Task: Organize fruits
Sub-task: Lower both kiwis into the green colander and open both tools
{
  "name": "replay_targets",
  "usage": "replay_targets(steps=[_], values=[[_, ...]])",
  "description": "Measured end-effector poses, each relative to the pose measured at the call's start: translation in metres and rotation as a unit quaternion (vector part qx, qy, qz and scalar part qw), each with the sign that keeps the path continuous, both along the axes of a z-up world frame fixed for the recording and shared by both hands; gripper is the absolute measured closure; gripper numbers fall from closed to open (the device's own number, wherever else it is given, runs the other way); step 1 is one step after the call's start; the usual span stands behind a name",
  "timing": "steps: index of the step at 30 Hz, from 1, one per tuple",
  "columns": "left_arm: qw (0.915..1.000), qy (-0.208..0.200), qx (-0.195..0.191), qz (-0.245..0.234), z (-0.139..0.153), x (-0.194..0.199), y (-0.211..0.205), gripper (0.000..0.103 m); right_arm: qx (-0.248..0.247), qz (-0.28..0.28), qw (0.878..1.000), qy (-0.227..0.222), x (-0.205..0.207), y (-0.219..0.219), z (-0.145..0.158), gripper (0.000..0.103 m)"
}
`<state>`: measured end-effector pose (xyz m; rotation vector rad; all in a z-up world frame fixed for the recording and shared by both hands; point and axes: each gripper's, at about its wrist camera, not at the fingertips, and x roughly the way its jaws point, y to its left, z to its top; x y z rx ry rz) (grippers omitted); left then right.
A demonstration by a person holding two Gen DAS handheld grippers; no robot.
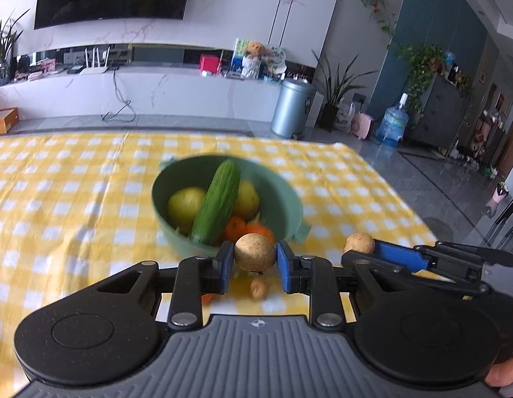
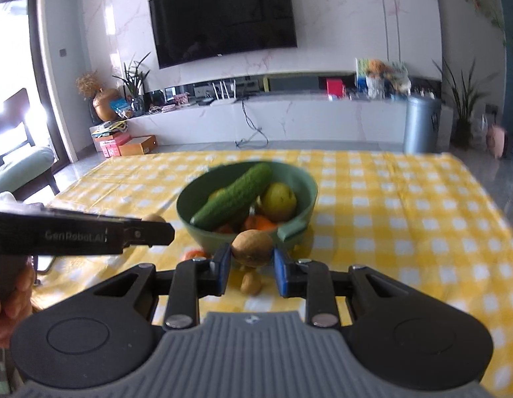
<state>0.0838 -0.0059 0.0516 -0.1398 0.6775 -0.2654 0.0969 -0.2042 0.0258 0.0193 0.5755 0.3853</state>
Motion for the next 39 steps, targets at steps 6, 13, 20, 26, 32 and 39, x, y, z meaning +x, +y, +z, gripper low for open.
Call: replay_targets(steps=[6, 13, 20, 26, 32, 39], values=[[0.9999, 0.0, 0.004, -0.012, 0.015, 0.033, -0.009, 0.072, -0.025, 0.022, 0.999, -0.017, 0.029, 0.001, 0.017, 0.079], [0.9989, 0.041, 0.015, -0.018, 0.006, 0.071, -0.015, 0.072, -0.074, 0.051, 0.996, -0.013, 0.07, 0.014, 0.014, 0.079], [0.9966, 0.08, 0.007, -0.019, -0.014, 0.098, -0.012, 0.072, -0.123, 0.079, 0.989, 0.018, 0.113, 0.028, -0.01, 0.079], [0.994, 0.107, 0.001, -0.021, -0.029, 0.116, -0.009, 0.072, -0.147, 0.103, 0.983, 0.038, 0.129, 0.037, -0.029, 0.079], [0.992, 0.122, 0.004, -0.029, -0.04, 0.124, -0.01, 0.072, -0.161, 0.125, 0.978, 0.053, 0.137, 0.044, -0.04, 0.079], [0.99, 0.135, 0.008, -0.039, -0.048, 0.128, -0.013, 0.072, -0.165, 0.139, 0.973, 0.081, 0.147, 0.048, -0.052, 0.079]])
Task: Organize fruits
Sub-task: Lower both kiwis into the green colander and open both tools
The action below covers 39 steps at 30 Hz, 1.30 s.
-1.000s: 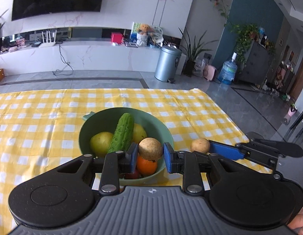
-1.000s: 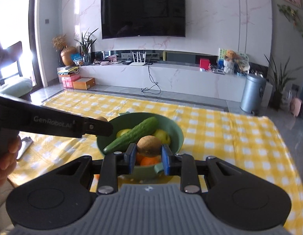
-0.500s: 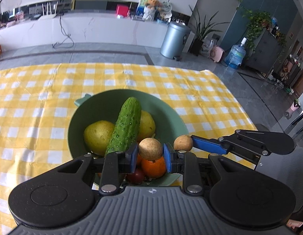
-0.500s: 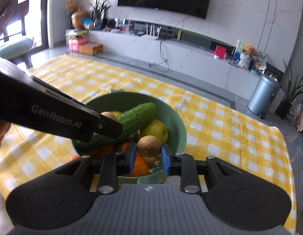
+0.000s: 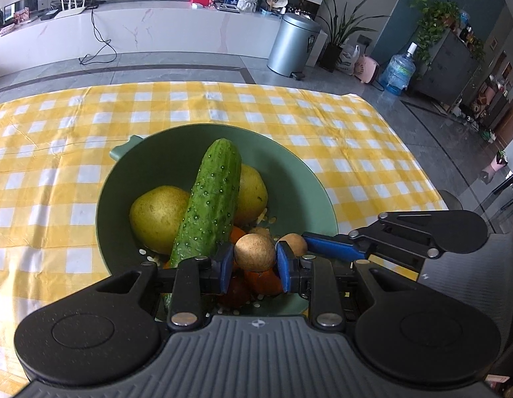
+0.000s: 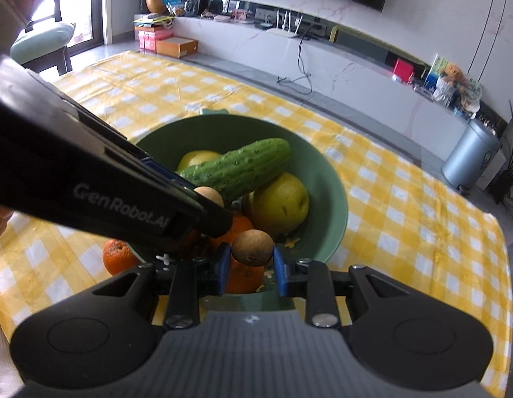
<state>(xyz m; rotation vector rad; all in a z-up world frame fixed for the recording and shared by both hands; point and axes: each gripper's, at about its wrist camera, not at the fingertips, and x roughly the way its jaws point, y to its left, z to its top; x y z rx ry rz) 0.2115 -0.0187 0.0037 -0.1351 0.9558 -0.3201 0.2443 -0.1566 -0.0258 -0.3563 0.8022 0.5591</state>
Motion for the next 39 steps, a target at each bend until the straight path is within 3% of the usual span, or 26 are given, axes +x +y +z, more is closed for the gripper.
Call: replay_targets(steps=[9, 15, 17, 19, 25, 36, 39], values=[[0.9999, 0.009, 0.005, -0.001, -0.005, -0.001, -0.003, 0.072, -0.009, 0.013, 1.0, 0.005, 0.0, 0.004, 0.0, 0.079], [1.0, 0.006, 0.001, -0.003, 0.002, -0.003, -0.003, 0.058, -0.011, 0.017, 1.0, 0.004, -0.003, 0.006, 0.002, 0.078], [1.0, 0.003, -0.001, -0.004, 0.005, -0.004, -0.003, 0.053, -0.011, 0.02, 1.0, 0.002, -0.005, 0.007, 0.004, 0.075], [1.0, 0.004, -0.005, -0.003, 0.008, -0.005, -0.002, 0.05, -0.01, 0.023, 1.0, -0.002, -0.007, 0.007, 0.006, 0.065], [0.9998, -0.015, -0.011, 0.007, 0.023, -0.011, 0.005, 0.049, -0.01, 0.02, 1.0, -0.019, -0.013, 0.005, 0.017, 0.063], [0.9975, -0.069, -0.01, 0.011, 0.054, -0.043, 0.012, 0.043, 0.032, -0.04, 0.997, -0.053, -0.04, -0.01, 0.041, 0.041], [0.9968, -0.079, -0.005, 0.012, 0.058, -0.057, 0.015, 0.043, 0.06, -0.069, 0.994, -0.052, -0.052, -0.018, 0.046, 0.039]])
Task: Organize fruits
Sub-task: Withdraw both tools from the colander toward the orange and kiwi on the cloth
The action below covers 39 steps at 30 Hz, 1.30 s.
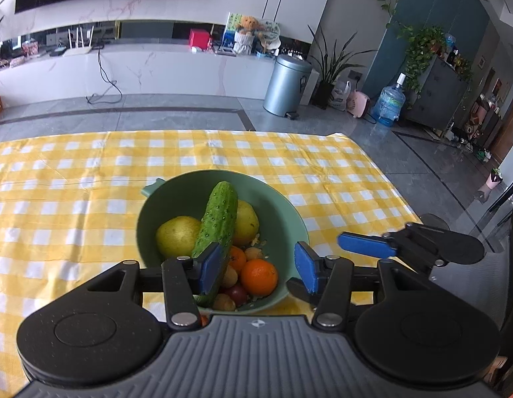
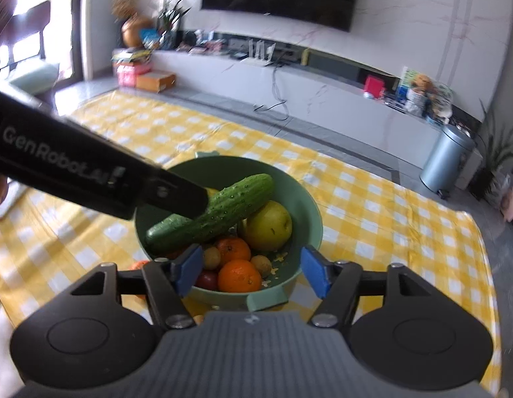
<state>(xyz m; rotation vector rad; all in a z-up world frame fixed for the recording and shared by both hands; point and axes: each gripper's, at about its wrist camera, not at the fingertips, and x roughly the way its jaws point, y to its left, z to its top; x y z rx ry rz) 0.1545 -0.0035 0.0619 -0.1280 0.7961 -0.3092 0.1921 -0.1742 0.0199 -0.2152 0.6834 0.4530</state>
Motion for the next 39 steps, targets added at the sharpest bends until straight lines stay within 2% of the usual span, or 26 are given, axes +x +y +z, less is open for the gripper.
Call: replay_targets(steps=[2, 4, 11, 15, 21, 29, 32, 34, 39], values=[[1.0, -0.004, 0.002, -0.001, 0.001, -0.01, 0.002, 0.043, 0.023, -0.021, 1.0, 0.002, -0.009, -0.004, 0.002, 0.037], [1.0, -0.007, 0.005, -0.002, 0.001, -0.02, 0.004, 0.043, 0.044, -0.042, 0.998, 0.002, -0.019, -0.007, 0.002, 0.031], [0.9999, -0.011, -0.002, 0.001, -0.007, -0.054, 0.017, 0.043, 0.098, -0.099, 0.99, 0.005, -0.056, -0.014, -0.007, 0.03], [1.0, 0.0, -0.007, 0.001, -0.021, -0.069, 0.024, 0.043, 0.104, -0.118, 0.988, 0.002, -0.077, -0.01, -0.017, 0.03], [0.9995, 0.019, -0.022, 0.008, -0.05, -0.086, 0.039, 0.043, 0.115, -0.126, 0.984, 0.039, -0.096, 0.0, -0.044, 0.03], [0.9987, 0.034, -0.026, 0.029, -0.077, -0.092, 0.059, 0.043, 0.104, -0.126, 0.985, 0.05, -0.103, 0.017, -0.072, 0.03], [0.9984, 0.038, -0.024, 0.033, -0.086, -0.091, 0.064, 0.043, 0.1, -0.127, 0.985, 0.054, -0.1, 0.021, -0.079, 0.032], [0.9981, 0.041, -0.031, 0.034, -0.093, -0.09, 0.069, 0.043, 0.096, -0.123, 0.986, 0.054, -0.099, 0.023, -0.082, 0.041], [0.9974, 0.046, -0.039, 0.04, -0.104, -0.086, 0.077, 0.046, 0.086, -0.113, 0.988, 0.052, -0.094, 0.03, -0.089, 0.049]])
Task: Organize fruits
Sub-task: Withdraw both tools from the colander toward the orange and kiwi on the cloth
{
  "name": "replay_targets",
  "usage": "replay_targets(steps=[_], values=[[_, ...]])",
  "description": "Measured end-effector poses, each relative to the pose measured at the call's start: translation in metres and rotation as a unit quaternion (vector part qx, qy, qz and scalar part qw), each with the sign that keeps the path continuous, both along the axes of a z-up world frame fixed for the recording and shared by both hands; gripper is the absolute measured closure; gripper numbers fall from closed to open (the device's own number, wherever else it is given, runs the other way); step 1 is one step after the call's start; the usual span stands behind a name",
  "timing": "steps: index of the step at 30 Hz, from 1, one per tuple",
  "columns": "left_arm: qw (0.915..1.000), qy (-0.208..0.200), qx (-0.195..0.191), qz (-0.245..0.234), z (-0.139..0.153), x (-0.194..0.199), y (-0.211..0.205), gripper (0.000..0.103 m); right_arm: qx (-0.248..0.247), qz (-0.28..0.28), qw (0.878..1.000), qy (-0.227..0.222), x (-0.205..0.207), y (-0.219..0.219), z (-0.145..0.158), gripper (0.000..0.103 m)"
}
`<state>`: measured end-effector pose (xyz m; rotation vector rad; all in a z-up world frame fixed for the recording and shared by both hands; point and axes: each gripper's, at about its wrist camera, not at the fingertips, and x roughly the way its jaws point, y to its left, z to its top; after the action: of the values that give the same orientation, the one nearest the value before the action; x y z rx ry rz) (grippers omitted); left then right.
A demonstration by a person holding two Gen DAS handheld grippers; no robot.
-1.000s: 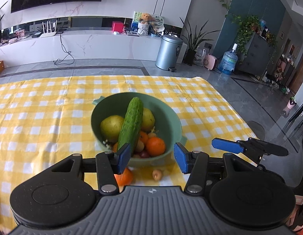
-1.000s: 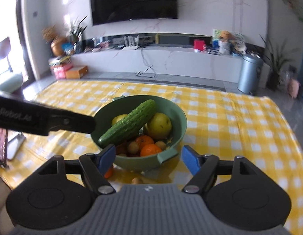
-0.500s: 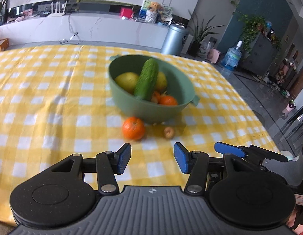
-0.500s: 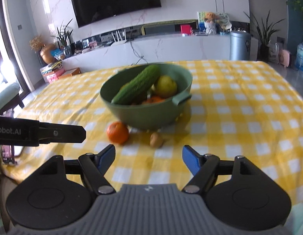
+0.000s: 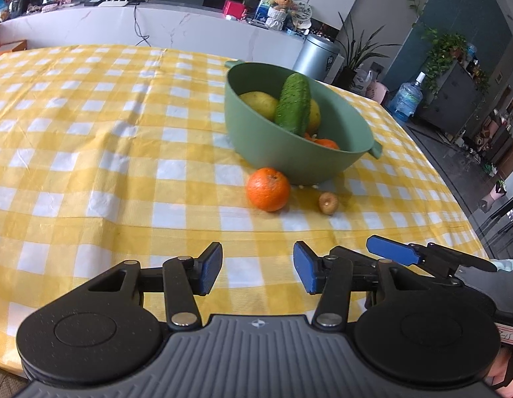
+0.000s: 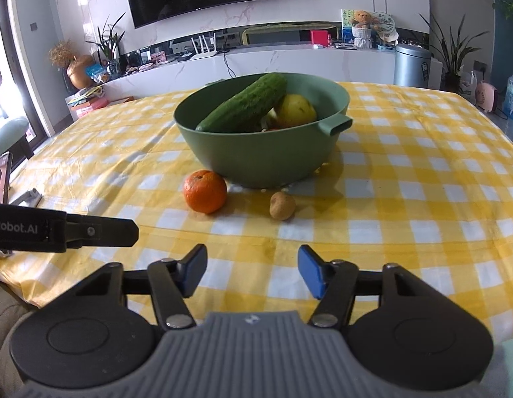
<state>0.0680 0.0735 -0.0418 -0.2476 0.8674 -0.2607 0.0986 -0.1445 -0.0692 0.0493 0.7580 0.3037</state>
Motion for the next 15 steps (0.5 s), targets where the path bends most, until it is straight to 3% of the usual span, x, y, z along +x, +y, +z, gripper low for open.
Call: replay_targets(steps=[8, 15], values=[[1.0, 0.0, -0.006, 0.004, -0.009, 0.01, 0.004, 0.051, -0.012, 0.018, 1.0, -0.02, 0.012, 0.014, -0.005, 0.056], [0.9994, -0.021, 0.012, -0.022, -0.008, 0.026, -0.015, 0.052, -0.021, -0.014, 0.999, -0.024, 0.036, 0.01, -0.008, 0.062]])
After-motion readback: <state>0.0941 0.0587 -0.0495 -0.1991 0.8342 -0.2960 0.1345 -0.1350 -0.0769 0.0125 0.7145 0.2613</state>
